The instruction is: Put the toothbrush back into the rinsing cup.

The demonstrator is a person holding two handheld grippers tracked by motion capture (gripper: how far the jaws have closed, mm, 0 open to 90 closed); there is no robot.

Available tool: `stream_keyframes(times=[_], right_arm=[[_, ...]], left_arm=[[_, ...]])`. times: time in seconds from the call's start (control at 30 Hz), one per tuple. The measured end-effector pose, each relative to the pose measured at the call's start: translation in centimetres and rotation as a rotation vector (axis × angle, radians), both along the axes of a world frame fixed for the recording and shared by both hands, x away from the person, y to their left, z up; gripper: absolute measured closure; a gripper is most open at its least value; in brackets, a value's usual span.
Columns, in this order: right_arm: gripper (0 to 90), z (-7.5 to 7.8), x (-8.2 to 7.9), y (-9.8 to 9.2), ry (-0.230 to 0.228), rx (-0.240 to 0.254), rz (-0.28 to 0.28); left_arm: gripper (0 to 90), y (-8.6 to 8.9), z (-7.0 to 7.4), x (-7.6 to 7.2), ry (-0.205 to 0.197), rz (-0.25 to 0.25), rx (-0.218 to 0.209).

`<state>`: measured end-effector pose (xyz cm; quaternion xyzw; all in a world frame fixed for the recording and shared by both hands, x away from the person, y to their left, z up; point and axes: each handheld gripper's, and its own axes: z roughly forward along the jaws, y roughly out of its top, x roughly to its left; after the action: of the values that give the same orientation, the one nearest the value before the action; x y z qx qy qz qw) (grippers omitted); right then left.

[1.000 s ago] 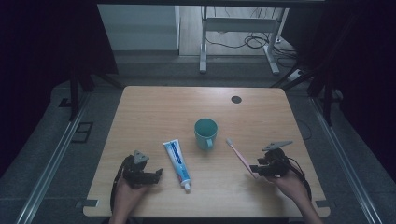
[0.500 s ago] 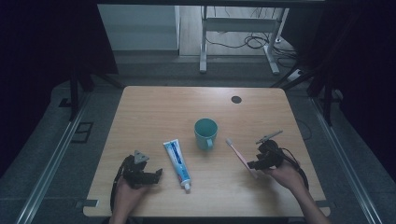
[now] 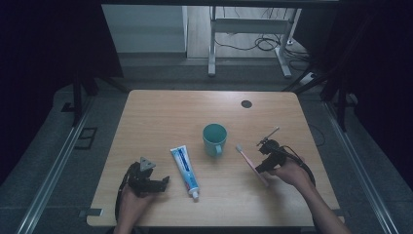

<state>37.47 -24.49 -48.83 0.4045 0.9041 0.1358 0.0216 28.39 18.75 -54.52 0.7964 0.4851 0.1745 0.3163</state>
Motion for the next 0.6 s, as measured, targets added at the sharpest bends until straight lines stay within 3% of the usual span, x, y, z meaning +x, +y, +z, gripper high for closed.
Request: stream_keyframes(times=[0.33, 0.6], right_arm=[[63.2, -0.3, 1.5, 2.6, 0.084, -0.090, 0.037], [67.4, -0.6, 2.5, 3.9, 0.122, -0.140, 0.044]], left_arm=[[5.6, 0.0, 0.0, 0.0, 0.000, 0.000, 0.000], [5.6, 0.0, 0.0, 0.0, 0.000, 0.000, 0.000]])
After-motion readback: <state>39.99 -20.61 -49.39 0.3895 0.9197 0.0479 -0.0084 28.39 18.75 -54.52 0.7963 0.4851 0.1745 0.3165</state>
